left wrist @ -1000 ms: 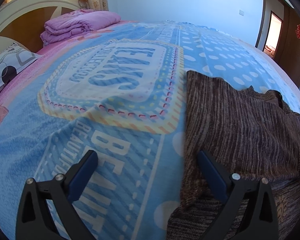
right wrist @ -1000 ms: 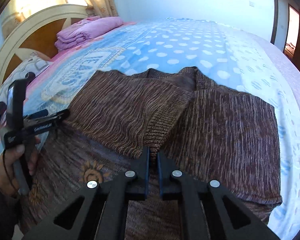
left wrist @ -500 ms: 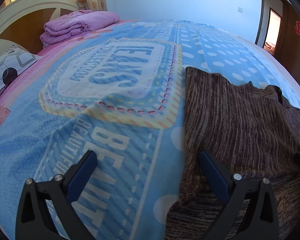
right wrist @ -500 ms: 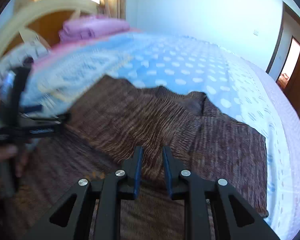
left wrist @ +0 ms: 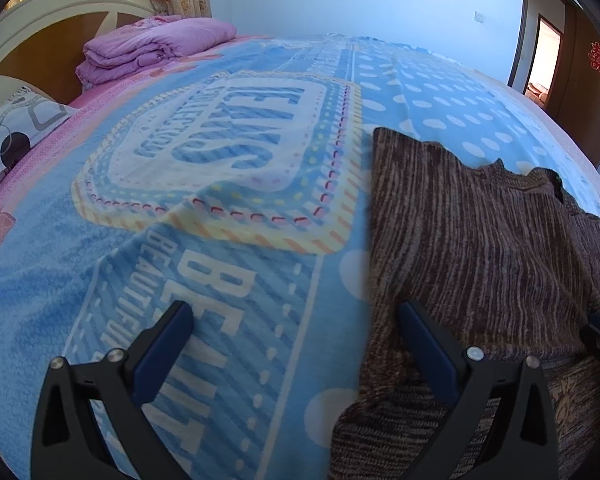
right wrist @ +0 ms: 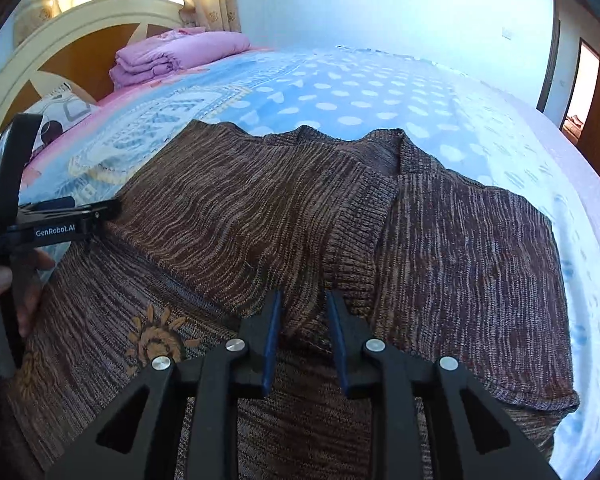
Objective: Fold small clothes
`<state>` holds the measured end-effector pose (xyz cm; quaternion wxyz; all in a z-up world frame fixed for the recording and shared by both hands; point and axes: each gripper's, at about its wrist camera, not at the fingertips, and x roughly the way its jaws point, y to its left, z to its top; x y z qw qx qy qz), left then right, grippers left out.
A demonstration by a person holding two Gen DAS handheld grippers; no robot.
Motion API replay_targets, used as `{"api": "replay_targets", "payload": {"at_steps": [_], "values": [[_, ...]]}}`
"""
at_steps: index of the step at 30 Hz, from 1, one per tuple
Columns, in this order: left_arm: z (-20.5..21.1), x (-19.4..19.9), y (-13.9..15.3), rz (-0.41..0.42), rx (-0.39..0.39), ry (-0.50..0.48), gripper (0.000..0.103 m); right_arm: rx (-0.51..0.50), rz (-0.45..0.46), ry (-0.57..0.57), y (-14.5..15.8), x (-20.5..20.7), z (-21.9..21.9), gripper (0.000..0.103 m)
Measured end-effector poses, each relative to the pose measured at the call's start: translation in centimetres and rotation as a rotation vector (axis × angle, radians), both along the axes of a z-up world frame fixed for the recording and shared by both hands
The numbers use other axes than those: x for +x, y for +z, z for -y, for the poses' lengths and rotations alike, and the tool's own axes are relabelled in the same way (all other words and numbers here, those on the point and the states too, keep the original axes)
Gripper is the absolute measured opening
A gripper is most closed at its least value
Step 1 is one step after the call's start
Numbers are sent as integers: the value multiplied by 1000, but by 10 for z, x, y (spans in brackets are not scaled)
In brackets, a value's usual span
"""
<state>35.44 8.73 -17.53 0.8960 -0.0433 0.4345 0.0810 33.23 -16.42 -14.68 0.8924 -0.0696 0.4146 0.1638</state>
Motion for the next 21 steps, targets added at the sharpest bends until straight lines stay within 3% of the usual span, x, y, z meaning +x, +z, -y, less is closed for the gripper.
{"api": "replay_targets", "payload": {"at_steps": [8, 10, 12, 14, 17, 21], "values": [[-3, -18, 10, 18, -22, -21, 103, 37, 18, -22, 15, -13, 9, 31], [-3, -27, 14, 53, -25, -27, 103, 59, 40, -21, 23, -23, 15, 48], [-3, -28, 12, 34, 2, -17, 103, 57, 67, -12, 28, -31, 16, 55], [-4, -24, 10, 13, 2, -20, 103, 39, 57, -14, 29, -36, 16, 56], [-3, -24, 21, 57, -13, -27, 102, 36, 53, 4, 33, -49, 17, 56], [18, -8, 33, 100, 91, -91, 103, 14, 95, 41, 42, -76, 22, 56]]}}
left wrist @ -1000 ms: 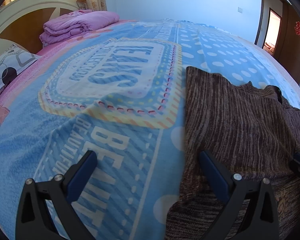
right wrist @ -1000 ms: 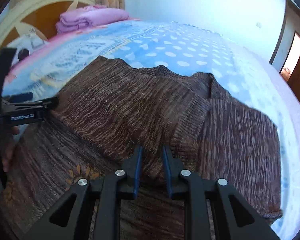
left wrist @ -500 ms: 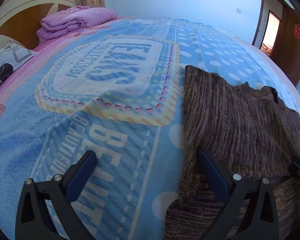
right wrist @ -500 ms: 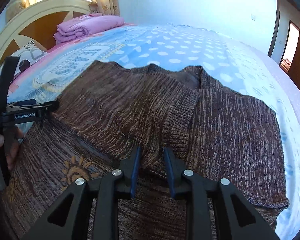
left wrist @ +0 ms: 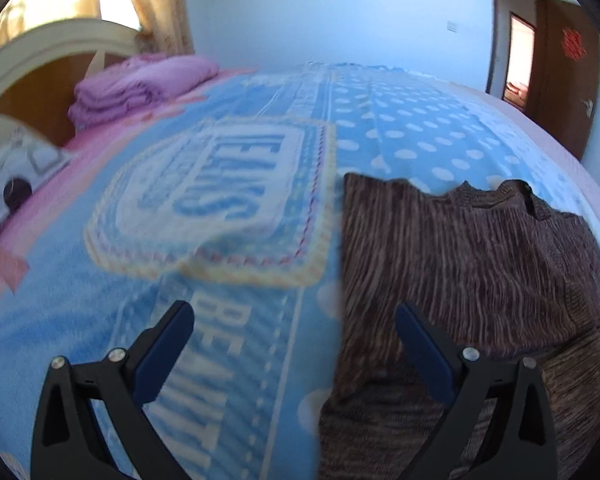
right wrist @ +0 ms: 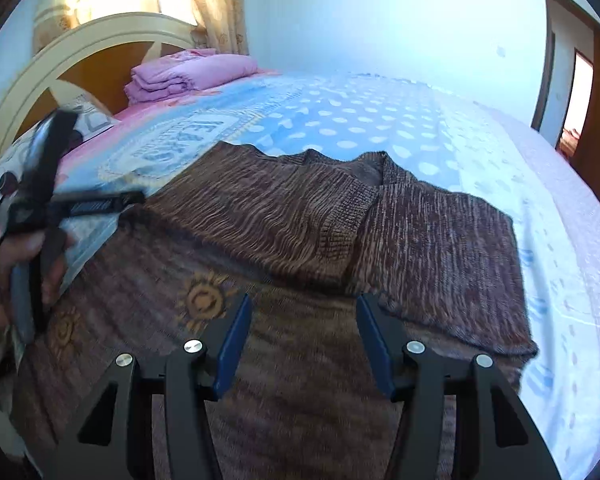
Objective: Fold small clothes
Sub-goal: 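Move both grippers to the sweater hem and grip its edge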
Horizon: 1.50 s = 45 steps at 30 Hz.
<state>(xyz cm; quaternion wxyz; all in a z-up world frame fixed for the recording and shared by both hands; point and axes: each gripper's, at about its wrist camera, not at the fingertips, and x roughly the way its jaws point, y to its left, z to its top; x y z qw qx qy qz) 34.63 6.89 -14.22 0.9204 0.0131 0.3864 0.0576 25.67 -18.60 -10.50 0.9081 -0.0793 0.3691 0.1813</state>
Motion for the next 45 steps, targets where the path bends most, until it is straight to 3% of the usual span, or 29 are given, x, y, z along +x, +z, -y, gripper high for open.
{"api": "replay_targets", "payload": {"at_steps": [6, 11, 18, 28, 34, 45], "values": [[10, 26, -24, -95, 164, 35, 103, -7, 27, 13, 3, -23, 7, 56], [-20, 19, -28, -112, 87, 96, 103, 14, 10, 12, 5, -37, 16, 56], [-14, 7, -18, -93, 121, 91, 103, -11, -46, -36, -4, -63, 30, 56], [9, -85, 17, -62, 95, -105, 103, -19, -98, -88, -20, -99, 53, 56], [14, -147, 6, -119, 6, -162, 103, -9, -135, -130, -27, -111, 58, 56], [13, -229, -10, -143, -7, -196, 102, -92, -132, -204, -32, -142, 64, 60]]}}
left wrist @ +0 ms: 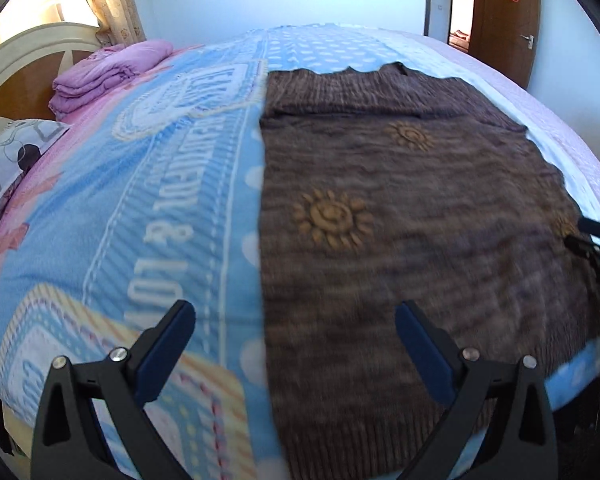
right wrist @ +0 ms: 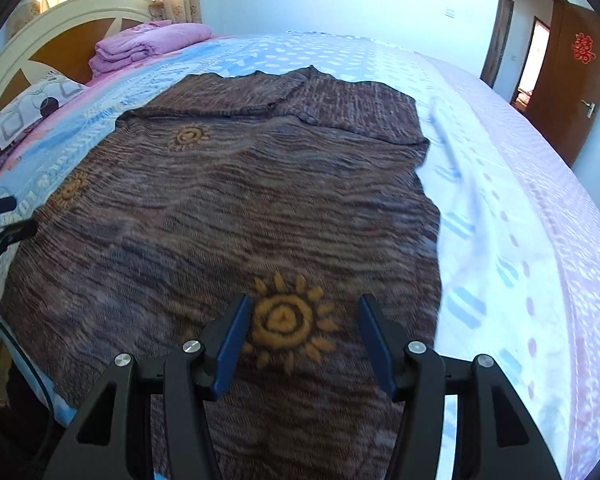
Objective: Fold small clothes
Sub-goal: 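Move both grippers to the sweater hem and grip its edge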
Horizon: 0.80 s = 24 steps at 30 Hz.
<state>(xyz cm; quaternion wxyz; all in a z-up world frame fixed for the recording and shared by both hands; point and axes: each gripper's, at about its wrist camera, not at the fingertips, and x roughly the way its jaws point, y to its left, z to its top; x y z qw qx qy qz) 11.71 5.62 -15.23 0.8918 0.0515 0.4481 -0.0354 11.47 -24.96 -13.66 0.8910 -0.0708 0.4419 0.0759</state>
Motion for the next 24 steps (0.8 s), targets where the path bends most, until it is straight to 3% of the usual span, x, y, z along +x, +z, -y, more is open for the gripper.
{"api": "replay_targets", "payload": {"at_steps": [7, 16, 24], "values": [[12, -26, -15, -43, -16, -44, 94, -22, 8, -26, -3, -22, 7, 64], [18, -41, -25, -59, -29, -57, 93, -19, 7, -44, -11, -51, 18, 68], [24, -53, -26, -53, -45, -72, 81, 1, -17, -49, -14, -67, 26, 68]]}}
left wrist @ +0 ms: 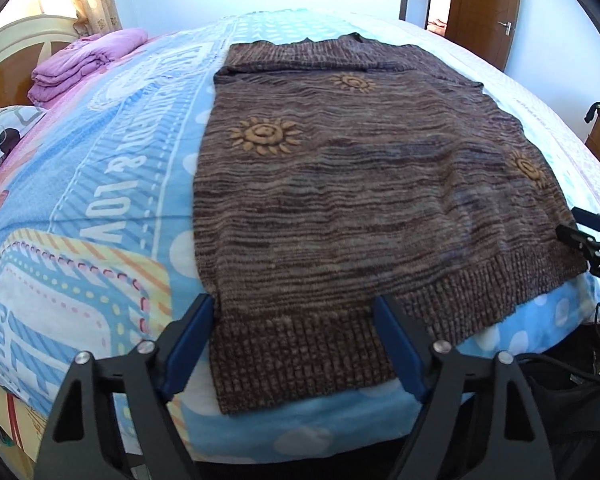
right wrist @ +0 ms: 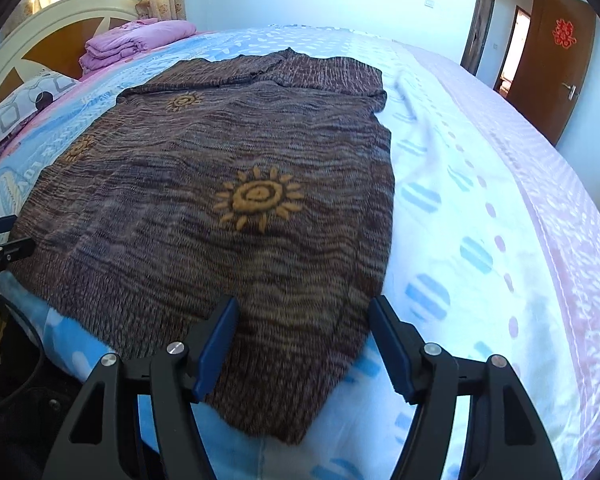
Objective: Fold small clothes
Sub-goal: 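Move both grippers to the sweater hem and grip its edge, then lift the gripped ribbed hem with both grippers toward the collar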
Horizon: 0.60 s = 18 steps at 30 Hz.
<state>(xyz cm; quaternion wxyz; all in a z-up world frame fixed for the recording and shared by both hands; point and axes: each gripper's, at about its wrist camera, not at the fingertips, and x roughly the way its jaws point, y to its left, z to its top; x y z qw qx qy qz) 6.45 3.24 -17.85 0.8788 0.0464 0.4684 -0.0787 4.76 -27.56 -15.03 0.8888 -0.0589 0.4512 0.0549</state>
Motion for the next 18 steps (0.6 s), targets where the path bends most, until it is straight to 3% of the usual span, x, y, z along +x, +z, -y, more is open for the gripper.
{"api": "replay_targets", "payload": {"at_steps": [4, 18], "values": [[4, -6, -2, 0, 6, -18, 80, 10, -9, 2, -2, -5, 2, 68], [-5, -11, 0, 5, -58, -21, 52, 26, -34, 20, -5, -17, 5, 66]]}}
